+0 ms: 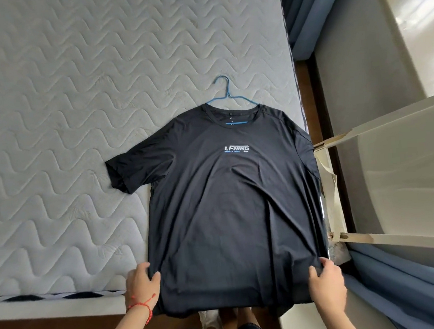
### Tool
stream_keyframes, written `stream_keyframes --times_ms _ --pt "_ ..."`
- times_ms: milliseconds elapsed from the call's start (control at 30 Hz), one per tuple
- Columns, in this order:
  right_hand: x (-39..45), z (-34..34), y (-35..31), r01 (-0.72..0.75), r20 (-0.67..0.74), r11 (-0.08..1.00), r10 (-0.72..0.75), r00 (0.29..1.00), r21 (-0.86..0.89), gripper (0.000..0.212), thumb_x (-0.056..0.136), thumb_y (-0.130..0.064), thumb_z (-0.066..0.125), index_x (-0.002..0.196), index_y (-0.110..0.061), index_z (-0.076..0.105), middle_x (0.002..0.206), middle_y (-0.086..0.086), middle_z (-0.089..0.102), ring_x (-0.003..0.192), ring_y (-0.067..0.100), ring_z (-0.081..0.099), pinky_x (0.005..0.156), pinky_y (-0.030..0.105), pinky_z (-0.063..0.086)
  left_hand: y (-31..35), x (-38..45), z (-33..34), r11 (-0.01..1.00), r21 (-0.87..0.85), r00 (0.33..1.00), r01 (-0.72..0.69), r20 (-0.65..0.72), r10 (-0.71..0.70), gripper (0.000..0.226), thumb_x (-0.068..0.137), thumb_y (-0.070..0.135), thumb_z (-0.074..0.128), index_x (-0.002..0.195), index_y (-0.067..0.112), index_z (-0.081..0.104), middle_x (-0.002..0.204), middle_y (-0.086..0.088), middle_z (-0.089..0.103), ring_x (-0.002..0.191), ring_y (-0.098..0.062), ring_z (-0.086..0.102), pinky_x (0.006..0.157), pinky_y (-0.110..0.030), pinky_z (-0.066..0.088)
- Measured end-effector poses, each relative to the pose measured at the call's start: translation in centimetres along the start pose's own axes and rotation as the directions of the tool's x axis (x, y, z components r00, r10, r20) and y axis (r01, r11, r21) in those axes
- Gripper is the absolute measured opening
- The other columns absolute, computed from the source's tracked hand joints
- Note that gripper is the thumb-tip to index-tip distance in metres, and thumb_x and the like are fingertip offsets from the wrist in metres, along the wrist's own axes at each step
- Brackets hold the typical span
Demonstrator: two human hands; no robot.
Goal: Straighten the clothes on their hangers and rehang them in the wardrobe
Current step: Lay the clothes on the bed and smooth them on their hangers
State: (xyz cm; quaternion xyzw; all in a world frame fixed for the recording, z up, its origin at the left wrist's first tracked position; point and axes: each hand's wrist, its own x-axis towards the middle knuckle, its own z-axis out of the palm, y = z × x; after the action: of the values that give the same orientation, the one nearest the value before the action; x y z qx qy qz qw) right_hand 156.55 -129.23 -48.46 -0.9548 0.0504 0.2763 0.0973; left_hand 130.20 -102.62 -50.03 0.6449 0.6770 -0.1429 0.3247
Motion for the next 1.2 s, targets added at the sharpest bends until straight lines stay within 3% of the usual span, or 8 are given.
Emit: stream_keyframes --times_ms 167,300,567,700,833,1000,1133,1200 --pt "-4.5 -0.4 -3.1 0.309 0.234 0.950 -0.292 0.927 -0.039 0.035 0.090 -0.025 0.052 0.123 -0.012 0.052 0.127 0.010 0.054 0.121 0.028 0.048 0.098 0.037 0.039 0.5 -4.6 -2.8 0.992 0.008 0.971 -0.123 0.210 0.119 0.025 0.087 0.021 0.057 0.109 0.010 0.062 0.115 -0.013 0.061 0.110 -0.027 0.056 0.095 -0.032 0.045" --pt "-7.3 -1.3 -5.2 0.480 0.434 0.871 -0.394 0.810 -0.106 0.035 0.092 -0.030 0.048 0.123 -0.015 0.051 0.128 0.006 0.053 0.122 0.024 0.049 0.098 0.031 0.038 0.5 -9.5 -6.0 0.997 -0.077 0.948 -0.032 0.314 0.054 0.006 0.089 0.029 0.054 0.088 0.025 0.058 0.111 -0.006 0.066 0.108 -0.021 0.059 0.086 -0.022 0.043" --pt "-11.4 -3.4 -10.2 0.683 0.609 0.704 -0.460 0.646 -0.194 0.031 0.091 -0.028 0.047 0.115 -0.010 0.056 0.119 0.009 0.063 0.114 0.025 0.055 0.088 0.027 0.042 -6.5 -16.5 -9.7 0.906 -0.377 0.973 0.193 0.190 -0.128 0.010 0.083 0.027 0.058 0.073 0.028 0.060 0.084 -0.002 0.069 0.094 -0.025 0.065 0.075 -0.025 0.045" --pt "-15.0 -2.2 -13.7 0.790 0.700 0.571 -0.469 0.539 -0.226 0.031 0.091 -0.026 0.047 0.115 -0.009 0.058 0.117 0.011 0.064 0.111 0.028 0.056 0.084 0.027 0.042 -14.4 -19.1 -8.6 0.706 -0.642 0.949 0.299 0.122 -0.291 0.015 0.078 0.016 0.064 0.064 0.022 0.063 0.058 0.003 0.065 0.074 -0.026 0.063 0.079 -0.042 0.053" --pt "-20.6 0.5 -17.3 0.889 0.778 0.395 -0.473 0.414 -0.233 0.033 0.093 -0.027 0.046 0.121 -0.013 0.057 0.122 0.009 0.062 0.115 0.026 0.055 0.088 0.026 0.042 -19.5 -23.6 -9.2 0.434 -0.817 0.867 0.380 0.150 -0.476 0.017 0.091 0.005 0.051 0.076 0.008 0.057 0.068 -0.006 0.059 0.062 -0.019 0.053 0.044 -0.011 0.044" --pt "-28.3 5.3 -20.4 0.955 0.840 0.218 -0.463 0.283 -0.202 0.026 0.091 -0.022 0.049 0.108 -0.008 0.063 0.113 0.013 0.066 0.112 0.026 0.057 0.082 0.026 0.040 -27.9 -27.3 -8.7 0.157 -0.899 0.744 0.408 0.228 -0.629 0.015 0.093 0.015 0.051 0.096 0.003 0.059 0.079 -0.011 0.064 0.066 -0.019 0.057 0.054 -0.025 0.038" --pt "-33.4 10.2 -22.6 0.947 0.859 0.261 -0.423 0.288 -0.189 0.016 0.087 -0.018 0.053 0.072 -0.018 0.060 0.077 0.007 0.060 0.088 0.026 0.058 0.077 0.030 0.041 -34.0 -27.9 -9.0 -0.062 -0.919 0.664 0.389 0.326 -0.672 0.013 0.092 0.018 0.052 0.096 0.007 0.059 0.089 -0.014 0.066 0.081 -0.028 0.061 0.059 -0.028 0.044" --pt "-34.3 13.3 -23.7 0.932 0.852 0.300 -0.416 0.318 -0.201 0.013 0.085 -0.018 0.057 0.074 -0.018 0.064 0.076 0.006 0.059 0.085 0.029 0.058 0.082 0.040 0.047 -36.1 -27.2 -9.8 -0.204 -0.910 0.619 0.361 0.398 -0.677 0.015 0.092 0.016 0.053 0.097 0.003 0.059 0.080 -0.013 0.064 0.079 -0.029 0.059 0.062 -0.032 0.045"
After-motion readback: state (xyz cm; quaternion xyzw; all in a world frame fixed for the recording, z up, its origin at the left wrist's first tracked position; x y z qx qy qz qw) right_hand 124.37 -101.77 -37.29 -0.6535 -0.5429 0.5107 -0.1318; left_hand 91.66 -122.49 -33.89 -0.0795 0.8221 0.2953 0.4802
